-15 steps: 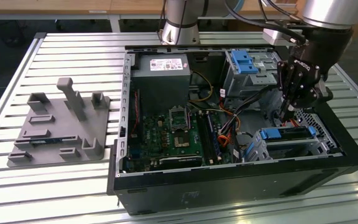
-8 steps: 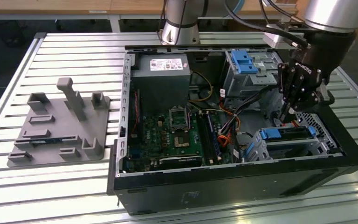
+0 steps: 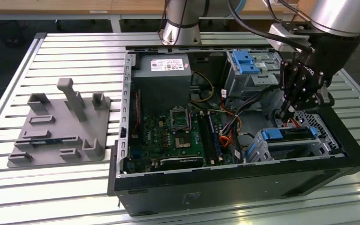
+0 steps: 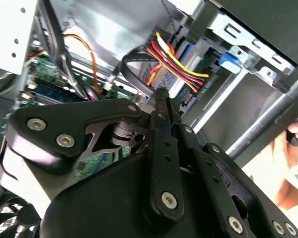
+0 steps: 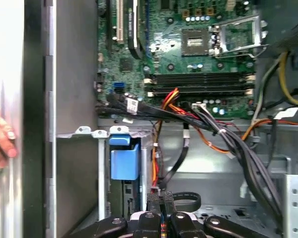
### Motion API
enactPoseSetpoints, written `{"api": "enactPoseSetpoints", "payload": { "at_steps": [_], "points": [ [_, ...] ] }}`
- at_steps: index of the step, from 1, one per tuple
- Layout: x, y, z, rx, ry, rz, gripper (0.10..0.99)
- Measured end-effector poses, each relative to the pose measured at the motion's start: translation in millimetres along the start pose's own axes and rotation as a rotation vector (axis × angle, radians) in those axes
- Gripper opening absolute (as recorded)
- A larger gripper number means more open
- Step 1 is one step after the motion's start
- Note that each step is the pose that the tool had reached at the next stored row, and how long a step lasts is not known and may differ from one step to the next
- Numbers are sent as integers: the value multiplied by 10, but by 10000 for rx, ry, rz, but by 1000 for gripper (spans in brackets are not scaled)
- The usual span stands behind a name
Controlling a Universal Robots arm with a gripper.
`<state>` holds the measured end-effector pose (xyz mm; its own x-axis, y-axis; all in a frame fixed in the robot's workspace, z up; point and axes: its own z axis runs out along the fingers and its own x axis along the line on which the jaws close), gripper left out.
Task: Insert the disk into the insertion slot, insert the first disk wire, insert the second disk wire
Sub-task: 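Insert the second disk wire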
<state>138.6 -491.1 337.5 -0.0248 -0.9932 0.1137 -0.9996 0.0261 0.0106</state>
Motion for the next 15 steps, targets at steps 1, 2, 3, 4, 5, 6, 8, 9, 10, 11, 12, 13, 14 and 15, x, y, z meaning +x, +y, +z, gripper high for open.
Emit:
{"api": "enactPoseSetpoints", "payload": {
  "at_steps": [1,2,3,4,5,6,8,9,10,11,12,13,14,15],
  "points": [
    [9,-2,-3,-4,-134,-1,149],
    [19,-4,-5,-7,-266,-3,149],
    [30,-9,-7,-9,-354,-5,149],
    [43,-14,-6,-9,-393,-6,149],
    [51,-15,-5,-11,-399,-6,149],
    [52,-15,-5,-11,-399,-5,149],
    [52,-15,-5,-11,-400,-6,149],
    [52,-16,-5,-11,-400,-5,149],
    [52,-16,-5,-11,-400,-6,149],
    [52,-16,-5,-11,-400,-6,149],
    [52,-16,-5,-11,-400,-6,149],
    [54,-16,-4,-12,-401,-6,149],
    [63,-18,-4,-12,-413,-6,149],
    [72,-20,-3,-13,-461,-8,149]
  ]
}}
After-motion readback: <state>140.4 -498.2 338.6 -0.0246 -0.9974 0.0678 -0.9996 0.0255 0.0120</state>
